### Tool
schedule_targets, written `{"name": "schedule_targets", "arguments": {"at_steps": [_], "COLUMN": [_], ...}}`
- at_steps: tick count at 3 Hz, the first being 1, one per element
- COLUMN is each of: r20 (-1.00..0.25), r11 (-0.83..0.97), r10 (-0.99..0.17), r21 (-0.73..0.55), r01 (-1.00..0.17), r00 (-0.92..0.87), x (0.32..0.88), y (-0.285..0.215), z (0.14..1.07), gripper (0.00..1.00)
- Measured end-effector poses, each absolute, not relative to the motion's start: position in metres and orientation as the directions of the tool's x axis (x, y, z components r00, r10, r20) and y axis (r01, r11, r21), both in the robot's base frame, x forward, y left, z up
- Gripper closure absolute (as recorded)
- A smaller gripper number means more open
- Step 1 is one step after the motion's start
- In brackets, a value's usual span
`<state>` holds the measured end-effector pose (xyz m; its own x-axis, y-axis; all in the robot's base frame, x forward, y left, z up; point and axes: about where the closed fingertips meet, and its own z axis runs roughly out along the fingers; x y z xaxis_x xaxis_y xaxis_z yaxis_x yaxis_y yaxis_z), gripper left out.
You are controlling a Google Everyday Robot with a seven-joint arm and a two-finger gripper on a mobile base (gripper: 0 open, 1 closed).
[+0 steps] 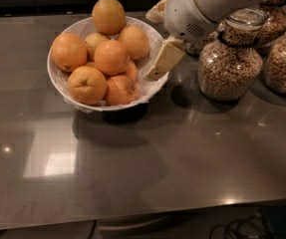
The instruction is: Pick orange from white bowl
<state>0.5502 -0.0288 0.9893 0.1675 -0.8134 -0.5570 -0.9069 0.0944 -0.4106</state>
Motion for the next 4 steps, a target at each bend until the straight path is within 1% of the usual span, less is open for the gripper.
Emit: {"name": "schedule_targets", "arguments": {"at_steps": [1, 2, 3, 4], "r20": [-0.557, -0.584, -0.613, -0.628], "r11": [0.094, 0.103, 0.098, 0.088], "r10": [-0.813, -0.793, -0.763, -0.743], "r21": [-0.411, -0.411, -0.421, -0.434], "r01": [-0.907, -0.906, -0.902, -0.897], "r00": [0.167, 0.174, 0.204, 0.231], "x": [0.55, 0.551, 0.557, 0.563], "y": [-0.029, -0.023, -0.01, 0.003], "z": [0.989, 0.988, 0.989, 0.992], "gripper": [0.0, 0.0, 0.15, 0.27]}}
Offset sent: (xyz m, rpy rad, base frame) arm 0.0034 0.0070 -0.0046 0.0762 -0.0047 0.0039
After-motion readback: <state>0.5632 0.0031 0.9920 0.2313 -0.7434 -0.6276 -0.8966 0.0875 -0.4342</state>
